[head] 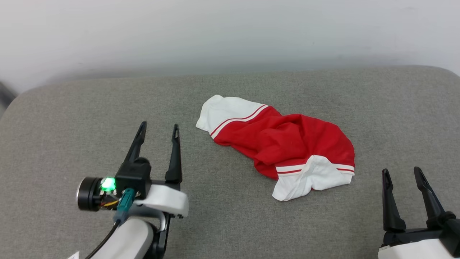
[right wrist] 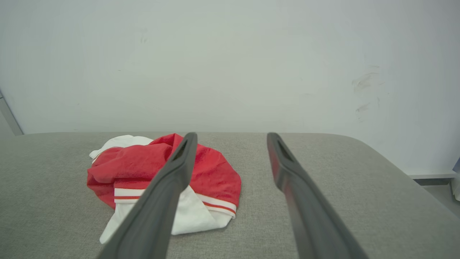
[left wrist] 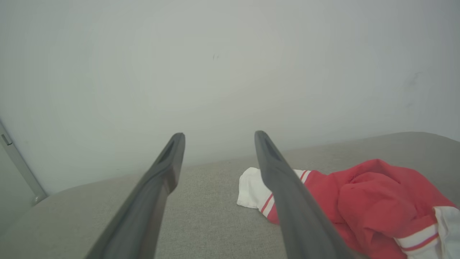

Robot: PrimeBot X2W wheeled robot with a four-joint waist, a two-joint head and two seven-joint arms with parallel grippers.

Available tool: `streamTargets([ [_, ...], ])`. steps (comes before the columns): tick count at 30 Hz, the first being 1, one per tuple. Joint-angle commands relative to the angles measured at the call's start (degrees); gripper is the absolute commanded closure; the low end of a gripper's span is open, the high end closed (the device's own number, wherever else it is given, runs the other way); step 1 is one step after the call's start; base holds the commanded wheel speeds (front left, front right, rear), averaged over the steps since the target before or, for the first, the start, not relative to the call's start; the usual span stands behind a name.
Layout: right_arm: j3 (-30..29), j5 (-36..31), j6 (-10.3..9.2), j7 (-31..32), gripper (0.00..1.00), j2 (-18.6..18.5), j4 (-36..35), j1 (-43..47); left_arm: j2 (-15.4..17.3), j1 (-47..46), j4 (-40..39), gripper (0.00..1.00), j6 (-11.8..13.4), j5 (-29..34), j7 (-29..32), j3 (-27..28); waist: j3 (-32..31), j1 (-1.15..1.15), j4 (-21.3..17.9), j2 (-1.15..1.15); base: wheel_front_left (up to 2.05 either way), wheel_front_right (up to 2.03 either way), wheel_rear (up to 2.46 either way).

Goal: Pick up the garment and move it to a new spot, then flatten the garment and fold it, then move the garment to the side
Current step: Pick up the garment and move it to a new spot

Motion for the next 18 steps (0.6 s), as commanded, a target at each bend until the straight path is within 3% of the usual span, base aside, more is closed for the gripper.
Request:
streamTargets([
  [1,-0.1,-0.2,-0.04,-0.1,0.00,0.1,0.0,0.4,-0.3,1.8,-0.5,0.00,-0.5,0.8,-0.1,1.4,-0.2,0.00,0.2,0.00,0.00,0.00,0.00],
  [18,0.2,2.5,-0.04,-0.1,0.00,0.1,1.3,4.4,-8.3,19.9,-0.7,0.00,-11.3,11.5,-0.1,16.9,-3.4,0.00,1.6,0.00,0.00,0.00,0.00],
])
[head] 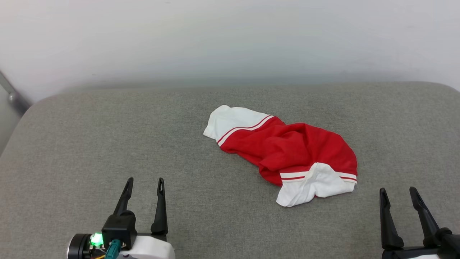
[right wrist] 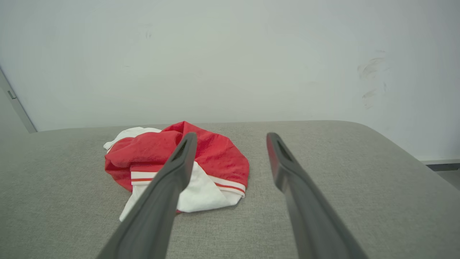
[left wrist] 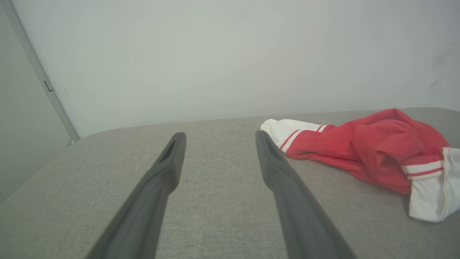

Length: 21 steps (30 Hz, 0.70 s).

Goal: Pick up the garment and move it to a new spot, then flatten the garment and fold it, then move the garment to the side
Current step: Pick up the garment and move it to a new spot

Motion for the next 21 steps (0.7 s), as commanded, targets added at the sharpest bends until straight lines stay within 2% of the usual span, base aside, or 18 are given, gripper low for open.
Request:
streamTargets([
  [1,-0.1,0.4,-0.04,-0.1,0.00,0.1,0.0,0.7,-0.5,1.0,0.2,0.00,-0.8,0.9,-0.1,0.7,-0.2,0.00,0.2,0.00,0.00,0.00,0.00],
  [11,0.0,2.1,-0.04,-0.1,0.00,0.1,0.9,2.8,-4.5,4.2,1.2,0.00,-5.3,5.0,-0.1,5.3,-1.6,0.00,1.2,0.00,0.00,0.00,0.00],
  [21,0.6,3.1,-0.04,-0.1,0.00,0.1,1.2,3.6,-6.9,5.6,2.2,0.00,-7.9,7.6,-0.2,7.9,-2.4,0.00,1.5,0.00,0.00,0.00,0.00],
])
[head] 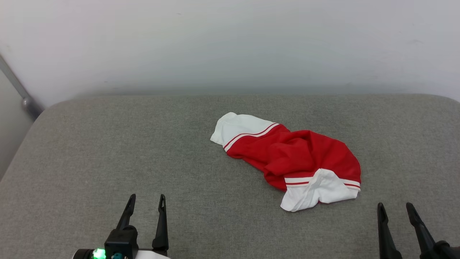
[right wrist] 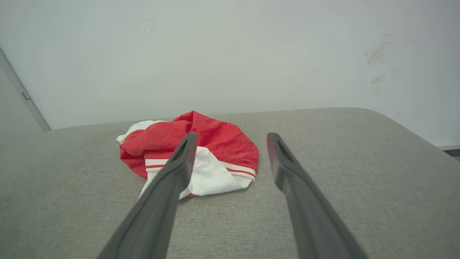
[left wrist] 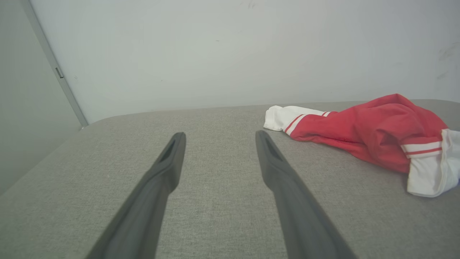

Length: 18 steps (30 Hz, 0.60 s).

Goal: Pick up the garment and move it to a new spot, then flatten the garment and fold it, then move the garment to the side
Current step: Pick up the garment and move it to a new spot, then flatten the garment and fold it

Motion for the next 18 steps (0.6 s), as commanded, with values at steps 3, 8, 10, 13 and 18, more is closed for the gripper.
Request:
streamTargets([
  [3,0.0,0.4,-0.04,-0.1,0.00,0.1,0.0,0.4,-0.6,0.9,0.2,0.00,-0.6,0.7,-0.2,0.8,-0.1,0.00,0.0,0.00,0.00,0.00,0.00],
  [8,-0.1,0.2,-0.04,-0.1,0.00,0.1,-0.2,0.4,-1.5,1.0,0.5,0.00,-1.5,1.6,-0.2,2.0,-0.2,0.00,0.0,0.00,0.00,0.00,0.00],
  [10,-0.1,0.1,-0.04,-0.1,0.00,0.1,-0.2,0.3,-1.7,1.0,0.6,0.00,-1.9,1.9,-0.2,2.5,-0.3,0.00,0.0,0.00,0.00,0.00,0.00],
  [13,0.0,0.1,-0.04,-0.1,0.00,0.1,-0.3,0.1,-2.1,0.8,0.9,0.00,-2.2,2.3,-0.2,3.1,-0.3,0.00,-0.1,0.00,0.00,0.00,0.00],
  [18,0.4,-0.1,-0.04,-0.1,0.00,0.1,-0.5,-0.8,-1.7,-3.0,2.6,0.00,-3.3,3.1,-0.2,4.2,0.2,0.00,-0.9,0.00,0.00,0.00,0.00],
])
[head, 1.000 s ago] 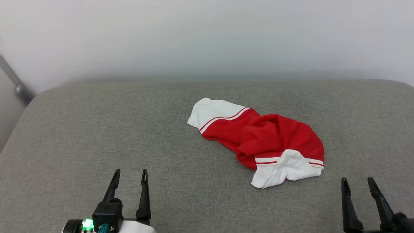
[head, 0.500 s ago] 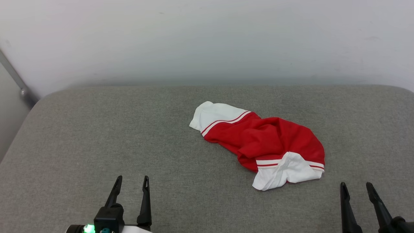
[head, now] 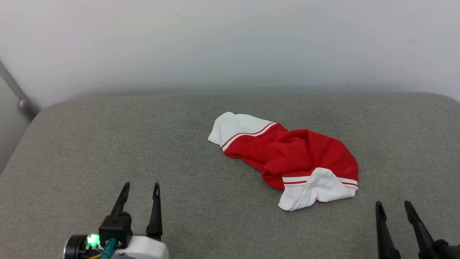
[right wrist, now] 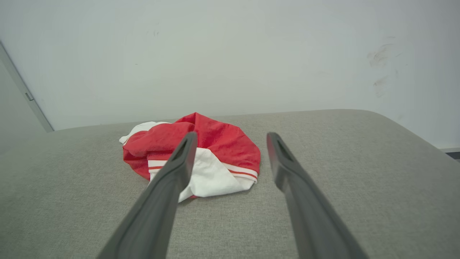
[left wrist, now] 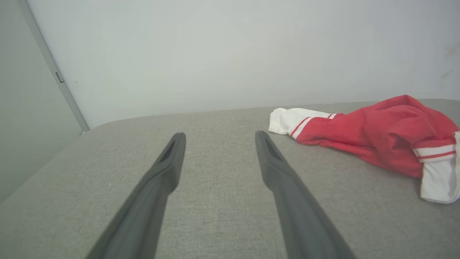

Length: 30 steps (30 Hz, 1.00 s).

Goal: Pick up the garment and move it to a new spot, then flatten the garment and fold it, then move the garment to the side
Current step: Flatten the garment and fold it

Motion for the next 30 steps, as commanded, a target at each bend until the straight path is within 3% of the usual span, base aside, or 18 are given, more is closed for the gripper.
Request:
streamTargets([
  [1,0.1,-0.1,-0.04,-0.1,0.00,0.1,-0.3,-0.9,0.2,-1.8,-0.2,0.00,-0.2,0.5,-0.2,0.4,0.3,0.00,-0.3,0.00,0.00,0.00,0.00],
  [10,0.5,-0.5,-0.04,-0.1,0.00,0.1,-1.2,-3.0,4.1,-19.4,8.0,0.00,-4.1,0.7,0.2,1.4,3.7,0.00,-3.2,0.00,0.00,0.00,0.00],
  [16,0.2,-0.5,-0.04,-0.1,0.00,0.1,-1.7,-5.9,6.5,-35.9,14.0,0.00,-7.7,1.0,6.3,-0.3,8.6,0.00,-4.5,0.00,0.00,0.00,0.00],
  [18,0.4,-0.3,-0.04,-0.1,0.00,0.1,-1.9,-7.5,7.7,-44.0,16.7,0.00,-9.7,1.5,11.6,-2.8,11.1,0.00,-5.3,0.00,0.00,0.00,0.00],
  [23,0.8,0.3,-0.04,-0.1,0.00,0.1,-2.3,-10.0,9.0,-55.2,21.6,0.00,-11.4,-1.2,23.2,-8.4,15.0,0.00,-6.9,0.00,0.00,0.00,0.00],
  [26,1.1,0.6,-0.04,-0.1,0.00,0.1,-2.6,-11.2,10.2,-60.4,24.0,0.00,-11.5,-7.6,32.7,-16.9,17.1,0.00,-8.0,0.00,0.00,0.00,0.00],
  [30,1.3,1.1,-0.04,-0.1,0.00,0.1,-2.9,-12.8,14.3,-66.8,24.0,0.00,-11.5,-18.0,45.3,-28.4,20.2,0.00,-9.3,0.00,0.00,0.00,0.00],
])
